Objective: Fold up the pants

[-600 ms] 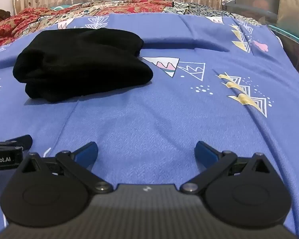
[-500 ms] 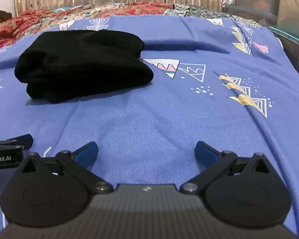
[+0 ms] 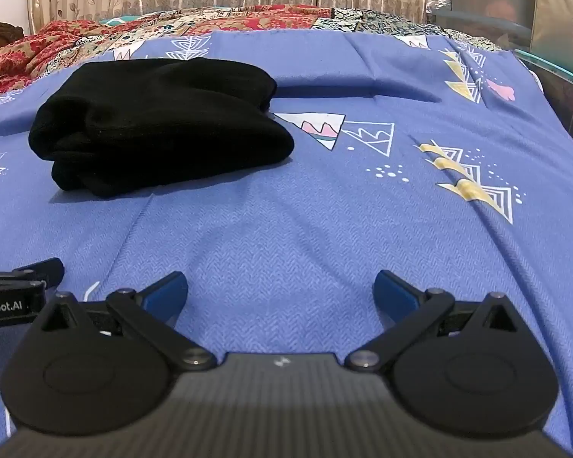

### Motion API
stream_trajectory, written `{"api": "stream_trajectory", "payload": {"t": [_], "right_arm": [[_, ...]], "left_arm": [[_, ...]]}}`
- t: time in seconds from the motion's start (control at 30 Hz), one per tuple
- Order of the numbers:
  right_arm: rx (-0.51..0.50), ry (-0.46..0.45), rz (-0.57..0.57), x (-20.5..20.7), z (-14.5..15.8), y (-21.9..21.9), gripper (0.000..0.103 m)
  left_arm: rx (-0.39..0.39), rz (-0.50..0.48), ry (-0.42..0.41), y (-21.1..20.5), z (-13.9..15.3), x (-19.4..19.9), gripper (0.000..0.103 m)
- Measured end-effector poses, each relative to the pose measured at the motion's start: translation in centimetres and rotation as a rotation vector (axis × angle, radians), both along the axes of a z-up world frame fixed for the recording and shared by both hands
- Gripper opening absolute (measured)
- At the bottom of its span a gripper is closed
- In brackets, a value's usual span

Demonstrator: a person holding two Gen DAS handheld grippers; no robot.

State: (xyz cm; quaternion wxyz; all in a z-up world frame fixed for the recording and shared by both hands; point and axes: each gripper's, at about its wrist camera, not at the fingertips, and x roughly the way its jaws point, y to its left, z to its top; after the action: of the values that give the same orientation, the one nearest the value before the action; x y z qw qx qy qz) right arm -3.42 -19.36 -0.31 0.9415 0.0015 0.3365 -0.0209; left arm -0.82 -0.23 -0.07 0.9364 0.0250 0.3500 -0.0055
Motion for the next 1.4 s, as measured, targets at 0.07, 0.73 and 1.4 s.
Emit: {"api": "stream_trajectory", "payload": {"t": [0.07, 0.73, 1.4], "right_arm": [[0.0, 0.0, 0.0, -0.1, 0.0, 0.0, 0.103], [0.0, -0.001, 0.001, 0.1, -0.1, 0.0, 0.103], [-0.001, -0.002, 0.0, 0.0, -0.1, -0.1, 0.103]], "left_arm": [[-0.005, 0.0, -0.003, 0.1, -0.1, -0.1, 0.103], [0.0, -0.027, -0.002, 0.1, 0.0, -1.7, 0.103], [-0.006, -0.028, -0.005, 0.3, -0.1, -1.8, 0.103]]}}
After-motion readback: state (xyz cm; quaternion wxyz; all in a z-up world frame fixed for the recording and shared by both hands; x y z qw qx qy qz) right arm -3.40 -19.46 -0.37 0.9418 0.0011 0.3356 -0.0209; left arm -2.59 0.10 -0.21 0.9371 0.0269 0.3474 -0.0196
